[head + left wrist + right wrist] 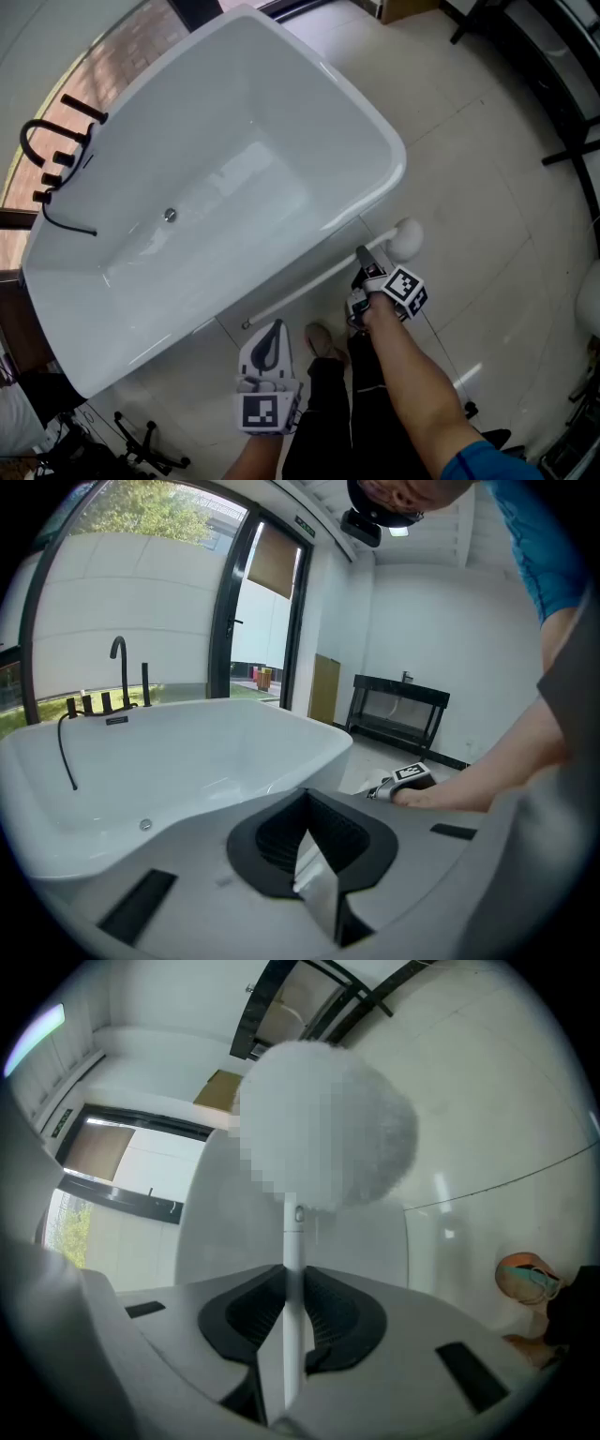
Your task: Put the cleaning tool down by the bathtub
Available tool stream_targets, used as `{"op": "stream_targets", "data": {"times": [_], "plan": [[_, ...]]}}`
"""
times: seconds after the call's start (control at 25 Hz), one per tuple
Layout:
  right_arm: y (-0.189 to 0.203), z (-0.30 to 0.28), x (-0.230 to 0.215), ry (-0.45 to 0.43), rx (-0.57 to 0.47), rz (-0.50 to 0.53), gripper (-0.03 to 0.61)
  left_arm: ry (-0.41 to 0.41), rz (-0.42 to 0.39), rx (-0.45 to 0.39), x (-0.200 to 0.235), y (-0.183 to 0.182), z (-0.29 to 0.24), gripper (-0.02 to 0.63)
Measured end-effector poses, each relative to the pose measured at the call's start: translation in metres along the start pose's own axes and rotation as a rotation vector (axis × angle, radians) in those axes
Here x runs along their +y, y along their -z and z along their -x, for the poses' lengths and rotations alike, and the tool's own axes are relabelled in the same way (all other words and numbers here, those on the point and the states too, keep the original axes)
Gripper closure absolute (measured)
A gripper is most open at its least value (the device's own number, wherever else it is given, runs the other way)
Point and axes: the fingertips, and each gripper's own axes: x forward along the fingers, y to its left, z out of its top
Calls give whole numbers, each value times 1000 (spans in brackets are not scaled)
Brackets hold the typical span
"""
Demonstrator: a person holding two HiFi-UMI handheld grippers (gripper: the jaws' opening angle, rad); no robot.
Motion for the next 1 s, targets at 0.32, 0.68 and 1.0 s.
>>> {"op": "stream_targets", "data": {"times": [0.32,0.68,1.0], "plan": [[30,-37,-67,114,213,12,319,20,22,7,-3,17,-17,615],[47,-6,-54,-92,220,76,471,28,20,120,-3,46,14,615],[46,53,-32,-157,330,276,587,60,30,86,-27,33,24,615]]}}
